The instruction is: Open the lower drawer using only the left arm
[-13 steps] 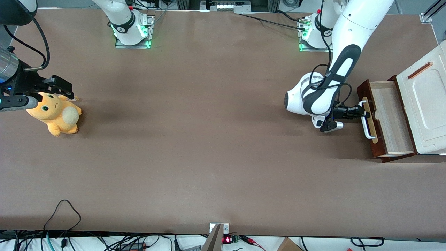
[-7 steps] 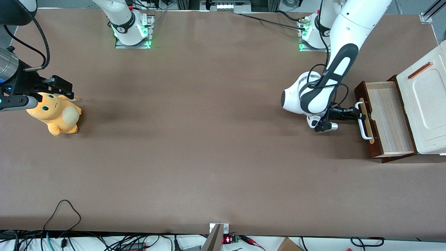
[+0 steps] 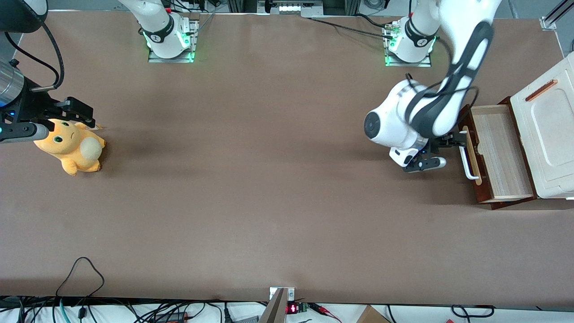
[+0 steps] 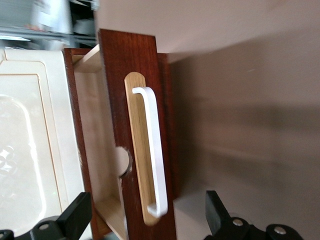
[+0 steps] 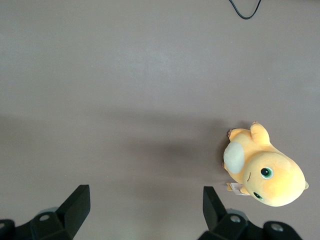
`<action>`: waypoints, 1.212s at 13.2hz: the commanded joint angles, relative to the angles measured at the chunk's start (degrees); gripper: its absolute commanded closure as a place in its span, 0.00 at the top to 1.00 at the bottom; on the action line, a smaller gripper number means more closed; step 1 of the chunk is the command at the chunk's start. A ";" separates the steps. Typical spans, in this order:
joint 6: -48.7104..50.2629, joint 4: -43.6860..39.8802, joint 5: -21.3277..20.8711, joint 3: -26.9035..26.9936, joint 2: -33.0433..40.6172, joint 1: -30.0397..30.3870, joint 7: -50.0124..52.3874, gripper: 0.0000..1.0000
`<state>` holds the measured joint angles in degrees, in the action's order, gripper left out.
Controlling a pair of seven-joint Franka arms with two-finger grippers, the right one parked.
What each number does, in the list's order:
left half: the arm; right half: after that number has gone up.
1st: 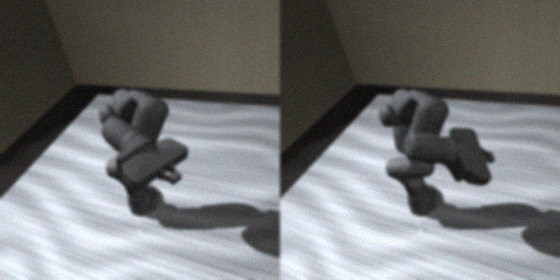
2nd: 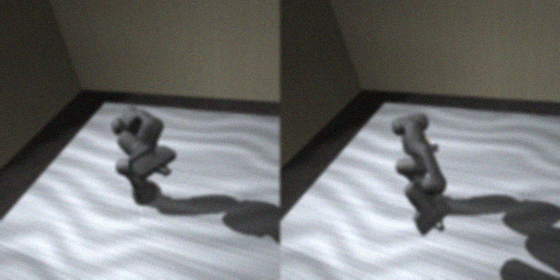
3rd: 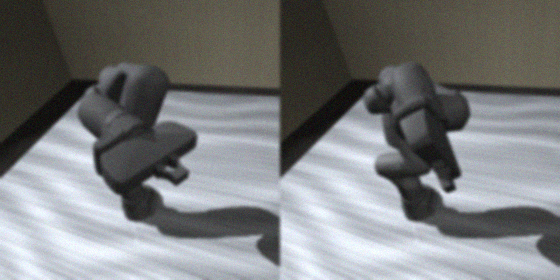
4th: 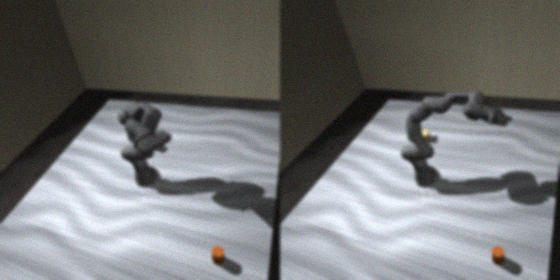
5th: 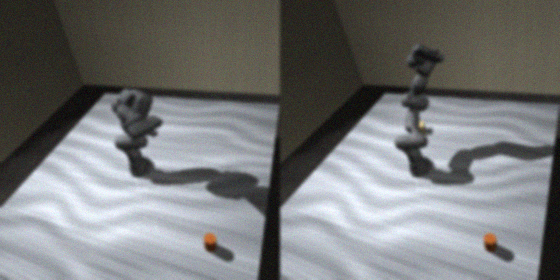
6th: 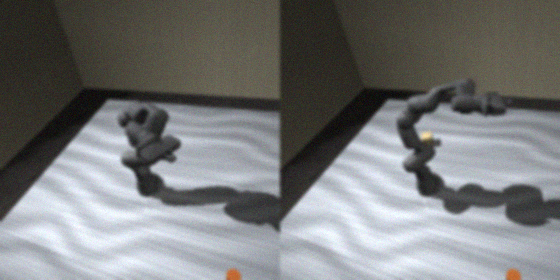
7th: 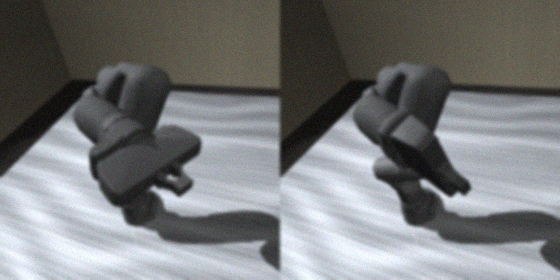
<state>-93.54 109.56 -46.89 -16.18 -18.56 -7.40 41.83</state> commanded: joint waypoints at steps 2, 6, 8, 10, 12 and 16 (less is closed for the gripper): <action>-1.73 -1.54 18.45 0.18 14.22 4.84 -15.59 1.00; -0.07 -4.70 38.16 3.51 22.77 8.54 -25.72 1.00; 0.20 -7.15 46.31 7.19 23.74 9.50 -30.99 1.00; 0.20 -7.34 49.87 8.44 25.41 11.52 -36.79 1.00; 0.11 -7.43 49.96 8.53 26.73 12.67 -41.37 1.00; 0.11 -7.60 49.96 8.53 27.27 12.59 -41.65 1.00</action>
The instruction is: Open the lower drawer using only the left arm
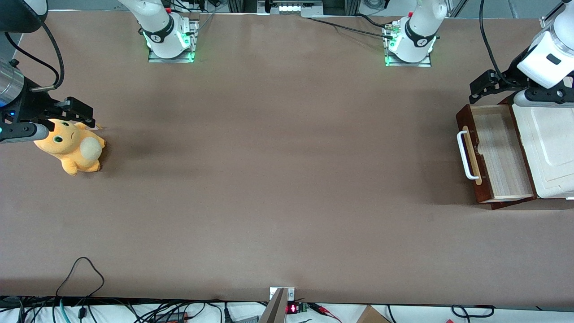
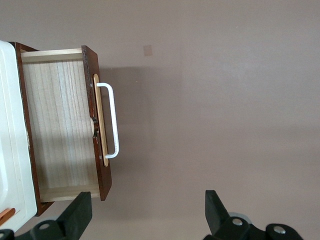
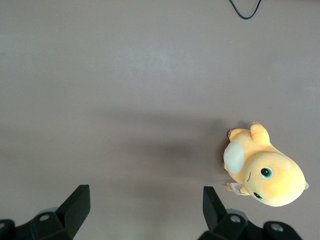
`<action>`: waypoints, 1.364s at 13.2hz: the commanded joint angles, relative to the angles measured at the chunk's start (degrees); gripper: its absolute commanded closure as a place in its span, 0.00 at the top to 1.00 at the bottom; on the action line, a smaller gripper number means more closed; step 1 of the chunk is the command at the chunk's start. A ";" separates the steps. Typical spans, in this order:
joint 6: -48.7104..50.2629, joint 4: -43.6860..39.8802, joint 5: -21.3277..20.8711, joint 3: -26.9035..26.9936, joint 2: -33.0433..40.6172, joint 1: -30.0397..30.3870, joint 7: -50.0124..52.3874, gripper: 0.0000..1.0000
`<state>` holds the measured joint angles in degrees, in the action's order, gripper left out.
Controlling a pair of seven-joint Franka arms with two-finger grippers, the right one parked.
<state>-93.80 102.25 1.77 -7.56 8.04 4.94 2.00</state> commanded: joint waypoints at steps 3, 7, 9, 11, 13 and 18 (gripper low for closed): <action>0.19 -0.39 1.40 -0.09 0.57 0.25 -1.56 1.00; 0.19 -1.18 1.22 -0.09 0.40 0.25 -1.47 1.00; 0.19 -1.27 1.31 -0.09 0.40 0.25 -1.48 1.00; 0.19 -1.35 1.31 -0.09 0.40 0.25 -1.47 1.00; 0.19 -1.36 1.22 -0.09 0.40 0.25 -1.47 1.00; 0.46 -1.36 1.13 -0.09 0.40 0.25 -1.39 1.00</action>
